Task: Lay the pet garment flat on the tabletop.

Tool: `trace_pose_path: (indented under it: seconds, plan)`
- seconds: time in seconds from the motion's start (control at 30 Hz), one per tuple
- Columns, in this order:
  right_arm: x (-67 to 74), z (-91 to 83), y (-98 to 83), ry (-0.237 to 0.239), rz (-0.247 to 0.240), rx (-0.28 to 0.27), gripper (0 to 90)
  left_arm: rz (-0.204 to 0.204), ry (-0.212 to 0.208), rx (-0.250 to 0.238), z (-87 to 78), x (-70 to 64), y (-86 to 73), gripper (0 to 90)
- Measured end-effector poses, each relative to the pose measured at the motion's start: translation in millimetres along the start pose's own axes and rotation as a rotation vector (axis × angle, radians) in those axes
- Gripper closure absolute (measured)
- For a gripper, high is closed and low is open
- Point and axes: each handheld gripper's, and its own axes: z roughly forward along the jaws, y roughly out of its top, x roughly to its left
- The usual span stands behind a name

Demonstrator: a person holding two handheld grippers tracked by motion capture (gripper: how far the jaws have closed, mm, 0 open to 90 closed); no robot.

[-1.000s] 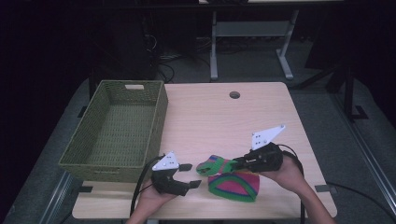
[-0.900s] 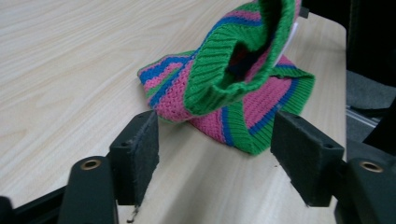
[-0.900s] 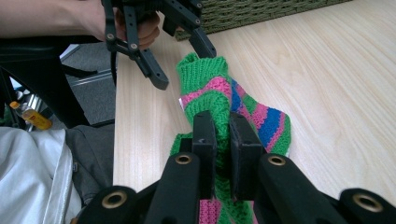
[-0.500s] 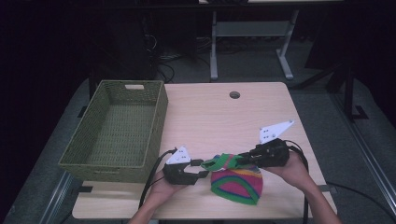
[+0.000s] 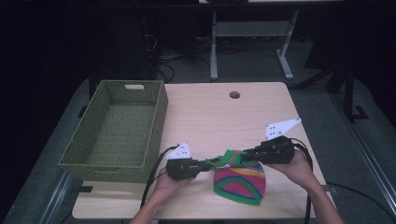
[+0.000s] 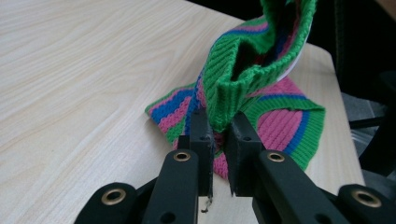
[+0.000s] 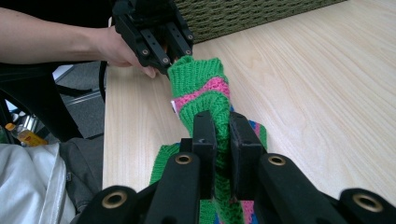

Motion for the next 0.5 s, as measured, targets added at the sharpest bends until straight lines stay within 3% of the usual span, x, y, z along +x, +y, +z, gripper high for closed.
trace_pose_path:
  seconds: [0.5]
  plan:
    - [3.3, -0.5, -1.1, -0.021, -0.012, 0.025, 82.5, 0.037, 0.011, -0.003, -17.7, -8.0, 10.4, 82.9]
